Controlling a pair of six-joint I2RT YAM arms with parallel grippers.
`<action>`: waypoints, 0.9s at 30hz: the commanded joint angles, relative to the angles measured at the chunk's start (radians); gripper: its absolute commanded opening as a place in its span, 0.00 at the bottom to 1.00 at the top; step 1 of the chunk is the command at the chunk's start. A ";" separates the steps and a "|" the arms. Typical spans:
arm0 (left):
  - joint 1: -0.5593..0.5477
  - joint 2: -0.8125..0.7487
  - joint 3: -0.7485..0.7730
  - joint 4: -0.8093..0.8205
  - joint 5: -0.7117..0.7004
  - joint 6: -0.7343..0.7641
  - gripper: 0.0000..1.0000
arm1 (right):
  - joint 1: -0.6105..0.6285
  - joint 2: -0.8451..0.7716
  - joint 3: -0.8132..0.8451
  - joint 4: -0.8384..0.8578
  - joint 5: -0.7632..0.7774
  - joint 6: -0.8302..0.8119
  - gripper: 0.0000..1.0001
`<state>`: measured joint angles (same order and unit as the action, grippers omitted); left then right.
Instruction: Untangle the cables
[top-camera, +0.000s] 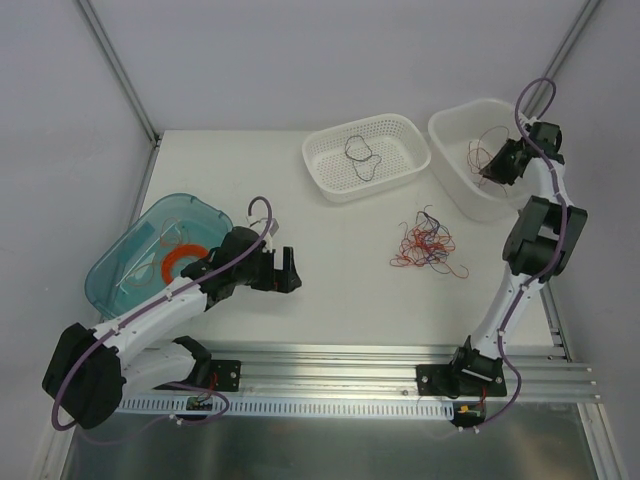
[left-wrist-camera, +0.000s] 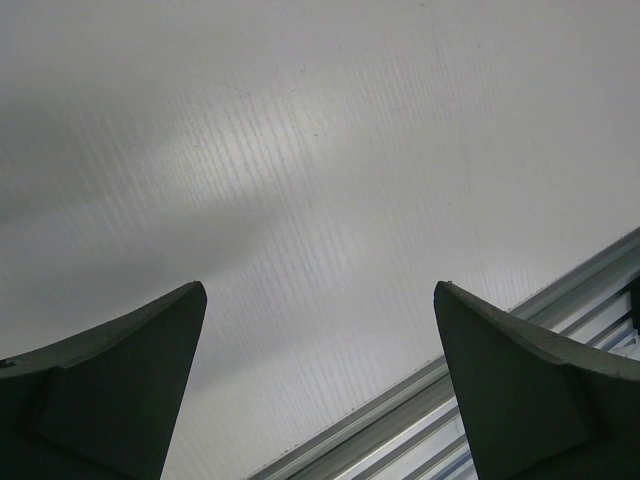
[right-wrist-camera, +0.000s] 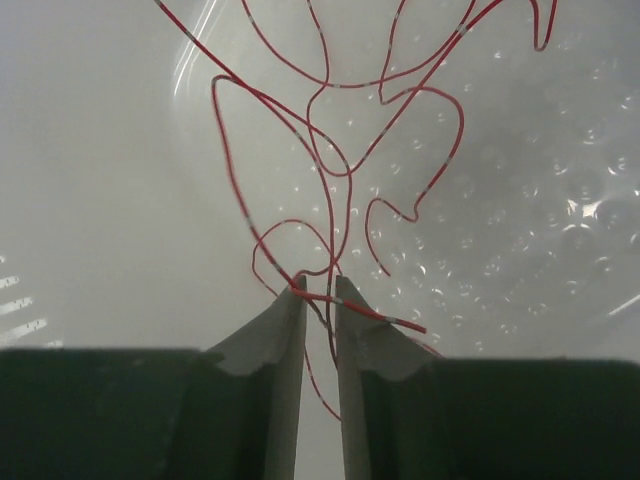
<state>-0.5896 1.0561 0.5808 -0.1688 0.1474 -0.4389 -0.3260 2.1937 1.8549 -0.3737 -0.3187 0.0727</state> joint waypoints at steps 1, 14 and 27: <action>-0.006 -0.001 -0.002 0.020 0.035 -0.004 0.99 | -0.004 -0.147 0.029 -0.090 -0.009 -0.050 0.22; -0.006 -0.110 -0.041 0.023 0.044 0.012 0.99 | 0.086 -0.504 -0.052 -0.225 0.053 -0.145 0.83; -0.006 -0.162 -0.098 0.025 0.014 -0.101 0.99 | 0.304 -0.706 -0.656 -0.139 0.043 -0.025 0.83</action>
<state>-0.5896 0.9195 0.4999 -0.1608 0.1730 -0.4931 -0.0673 1.4830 1.2610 -0.5331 -0.2810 0.0154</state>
